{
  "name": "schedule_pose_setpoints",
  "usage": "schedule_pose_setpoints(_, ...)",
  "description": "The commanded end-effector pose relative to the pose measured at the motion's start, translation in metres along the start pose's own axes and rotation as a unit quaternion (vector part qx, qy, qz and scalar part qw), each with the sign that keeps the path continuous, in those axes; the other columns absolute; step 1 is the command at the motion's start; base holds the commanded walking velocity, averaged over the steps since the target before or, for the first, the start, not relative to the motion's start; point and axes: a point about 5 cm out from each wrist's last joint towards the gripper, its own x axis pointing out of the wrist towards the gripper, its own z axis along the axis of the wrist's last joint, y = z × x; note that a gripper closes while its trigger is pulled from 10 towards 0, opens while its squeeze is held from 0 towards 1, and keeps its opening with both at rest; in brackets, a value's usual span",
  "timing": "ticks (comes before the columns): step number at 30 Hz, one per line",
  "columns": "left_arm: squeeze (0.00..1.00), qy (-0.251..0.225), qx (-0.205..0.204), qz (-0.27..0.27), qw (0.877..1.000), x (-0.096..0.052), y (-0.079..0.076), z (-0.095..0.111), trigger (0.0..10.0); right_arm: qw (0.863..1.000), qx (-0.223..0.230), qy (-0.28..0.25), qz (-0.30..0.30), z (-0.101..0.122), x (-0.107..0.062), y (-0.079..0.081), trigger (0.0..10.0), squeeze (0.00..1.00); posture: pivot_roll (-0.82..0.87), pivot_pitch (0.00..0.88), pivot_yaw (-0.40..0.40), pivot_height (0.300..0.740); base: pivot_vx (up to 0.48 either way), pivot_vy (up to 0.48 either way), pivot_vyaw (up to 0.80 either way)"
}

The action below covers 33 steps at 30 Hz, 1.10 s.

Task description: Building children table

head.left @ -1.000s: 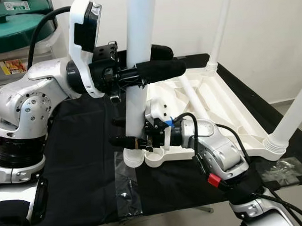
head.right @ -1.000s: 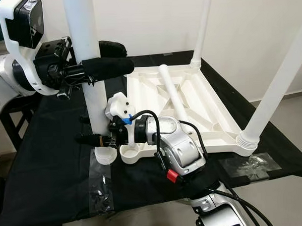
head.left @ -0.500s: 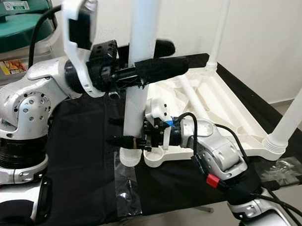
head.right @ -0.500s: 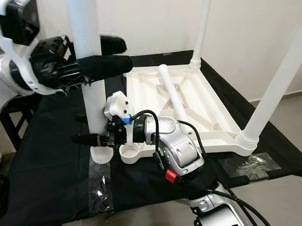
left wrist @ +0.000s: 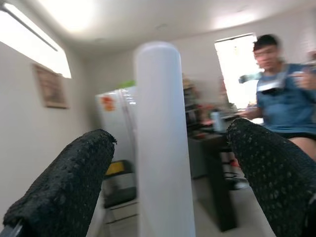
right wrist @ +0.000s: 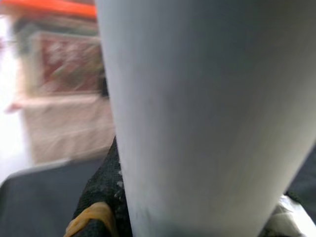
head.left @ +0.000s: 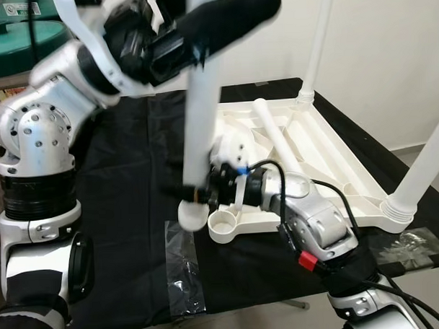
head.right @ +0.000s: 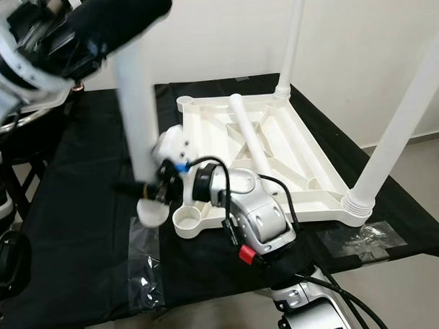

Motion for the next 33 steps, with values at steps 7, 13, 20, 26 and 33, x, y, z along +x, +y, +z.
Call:
schedule_pose_setpoints(7,1.0,-0.05,0.082,0.203,0.975,-0.087,0.015,0.07,10.0,0.96,0.081,-0.129,-0.235,0.032,-0.022,-0.052,0.0,0.0,-0.01,0.007,0.007,0.74,0.0,0.0,0.0)
schedule_pose_setpoints(13,0.35,-0.035,0.068,0.33,0.941,-0.124,0.016,0.044,10.0,0.96,0.051,-0.109,-0.252,0.03,-0.024,-0.047,10.0,0.0,-0.02,0.009,-0.002,0.74,0.0,0.0,0.0)
schedule_pose_setpoints(20,0.0,0.134,0.045,0.469,0.872,-0.149,0.002,-0.057,10.0,0.964,0.011,-0.054,-0.262,0.026,-0.022,-0.037,10.0,0.0,-0.02,0.015,-0.014,0.74,0.0,0.0,0.0)
schedule_pose_setpoints(26,0.0,0.238,0.03,0.463,0.853,-0.14,-0.042,-0.122,10.0,0.987,-0.026,0.017,-0.158,0.018,-0.028,-0.021,10.0,0.0,-0.02,0.027,-0.019,0.74,0.0,0.0,0.0)
schedule_pose_setpoints(33,0.0,0.294,0.054,0.47,0.83,-0.145,-0.066,-0.152,10.0,0.996,0.018,0.007,-0.091,0.017,-0.038,-0.021,10.0,0.0,-0.02,0.054,-0.022,0.74,0.0,0.0,0.0)
